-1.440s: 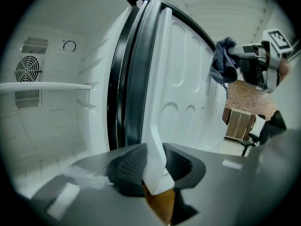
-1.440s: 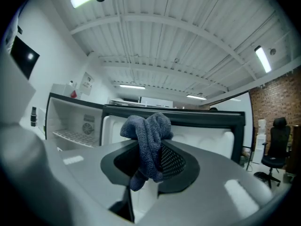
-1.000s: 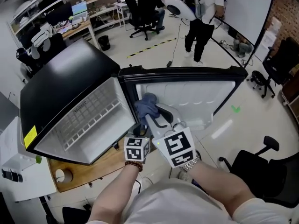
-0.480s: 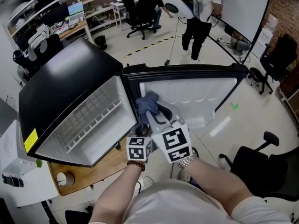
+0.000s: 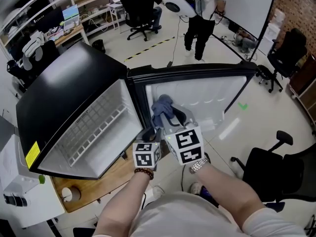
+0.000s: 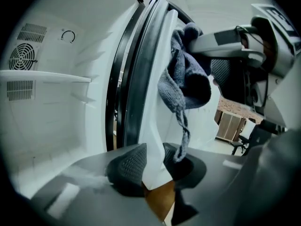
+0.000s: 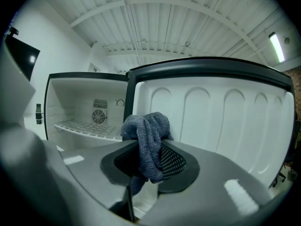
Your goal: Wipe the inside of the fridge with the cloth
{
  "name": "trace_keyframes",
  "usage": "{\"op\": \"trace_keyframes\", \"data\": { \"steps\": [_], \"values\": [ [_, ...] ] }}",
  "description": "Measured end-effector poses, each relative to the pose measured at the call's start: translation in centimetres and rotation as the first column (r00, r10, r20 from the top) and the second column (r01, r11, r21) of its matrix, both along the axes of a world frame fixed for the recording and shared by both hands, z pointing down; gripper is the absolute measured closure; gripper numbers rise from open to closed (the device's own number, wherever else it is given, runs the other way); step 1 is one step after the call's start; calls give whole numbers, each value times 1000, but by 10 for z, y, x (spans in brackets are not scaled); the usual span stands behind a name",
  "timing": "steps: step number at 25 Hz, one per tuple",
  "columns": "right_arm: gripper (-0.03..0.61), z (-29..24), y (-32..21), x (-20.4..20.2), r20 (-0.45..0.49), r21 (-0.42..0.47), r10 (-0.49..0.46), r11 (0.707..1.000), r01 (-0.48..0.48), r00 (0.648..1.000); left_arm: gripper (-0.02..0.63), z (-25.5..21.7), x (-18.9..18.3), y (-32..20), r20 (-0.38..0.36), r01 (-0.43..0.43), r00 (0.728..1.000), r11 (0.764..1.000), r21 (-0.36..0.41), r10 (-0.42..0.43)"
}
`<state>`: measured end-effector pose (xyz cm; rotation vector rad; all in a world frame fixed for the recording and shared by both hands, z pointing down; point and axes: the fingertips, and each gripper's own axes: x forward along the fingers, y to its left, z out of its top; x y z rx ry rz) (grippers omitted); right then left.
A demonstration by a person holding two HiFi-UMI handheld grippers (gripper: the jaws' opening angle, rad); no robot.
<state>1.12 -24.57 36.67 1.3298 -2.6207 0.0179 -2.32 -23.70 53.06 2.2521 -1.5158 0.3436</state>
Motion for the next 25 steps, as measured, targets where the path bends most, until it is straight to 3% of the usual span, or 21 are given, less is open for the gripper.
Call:
{"op": "trace_keyframes", "data": {
  "steps": [9,25],
  "values": [
    [482,4,-12,38,-10,-10,8,1000,-8,1000,511,2,0,-3,-1,72,997,997,-10,-72],
    [482,-1,-28,145,-12,4,153,988,-153,988,517,1,-4,2,5,142,990,990,-12,-142]
  ]
}}
